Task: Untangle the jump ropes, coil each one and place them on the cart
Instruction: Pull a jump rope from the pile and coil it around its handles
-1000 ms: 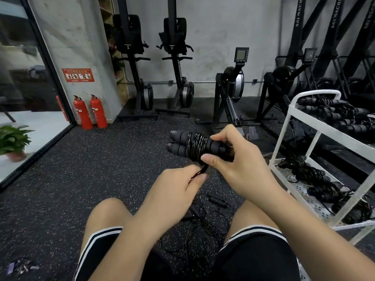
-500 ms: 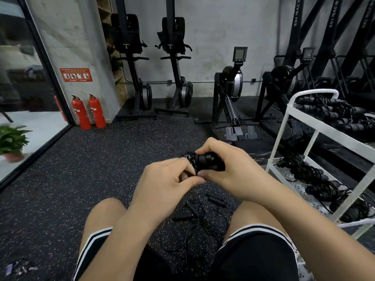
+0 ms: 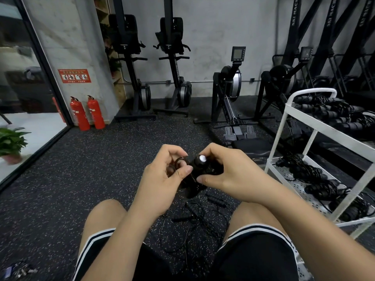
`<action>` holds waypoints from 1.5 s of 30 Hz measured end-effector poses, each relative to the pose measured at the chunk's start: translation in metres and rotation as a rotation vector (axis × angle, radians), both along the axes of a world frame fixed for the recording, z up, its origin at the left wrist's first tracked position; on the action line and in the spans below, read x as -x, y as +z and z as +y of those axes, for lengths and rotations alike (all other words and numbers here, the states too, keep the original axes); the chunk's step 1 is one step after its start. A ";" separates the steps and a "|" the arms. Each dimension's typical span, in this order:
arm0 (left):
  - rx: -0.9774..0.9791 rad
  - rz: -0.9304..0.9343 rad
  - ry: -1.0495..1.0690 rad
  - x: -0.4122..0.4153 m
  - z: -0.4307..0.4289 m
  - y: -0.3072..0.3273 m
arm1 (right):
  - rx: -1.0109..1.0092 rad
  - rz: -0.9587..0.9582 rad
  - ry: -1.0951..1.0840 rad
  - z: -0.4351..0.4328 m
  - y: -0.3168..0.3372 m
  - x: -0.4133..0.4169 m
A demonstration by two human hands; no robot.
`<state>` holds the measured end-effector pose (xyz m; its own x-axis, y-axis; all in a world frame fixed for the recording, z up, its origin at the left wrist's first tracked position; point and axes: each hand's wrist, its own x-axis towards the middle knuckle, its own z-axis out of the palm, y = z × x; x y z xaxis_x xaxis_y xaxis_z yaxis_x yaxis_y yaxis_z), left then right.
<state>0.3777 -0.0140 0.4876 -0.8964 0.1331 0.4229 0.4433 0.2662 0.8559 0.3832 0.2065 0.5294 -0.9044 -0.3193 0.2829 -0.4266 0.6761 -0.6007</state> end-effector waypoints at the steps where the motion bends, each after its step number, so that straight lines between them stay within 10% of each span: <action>1: -0.044 -0.004 -0.006 0.000 0.000 0.000 | 0.021 -0.001 0.004 0.000 -0.001 -0.001; 18: 0.130 0.248 -0.060 -0.005 0.000 0.002 | -0.349 -0.115 0.185 -0.002 0.012 0.003; 35: -0.183 -0.359 -0.269 0.010 -0.020 0.019 | -0.013 -0.013 0.164 -0.001 0.004 -0.015; 45: -0.169 -0.336 -0.224 0.006 -0.014 0.015 | 0.312 -0.149 0.176 0.005 -0.005 -0.009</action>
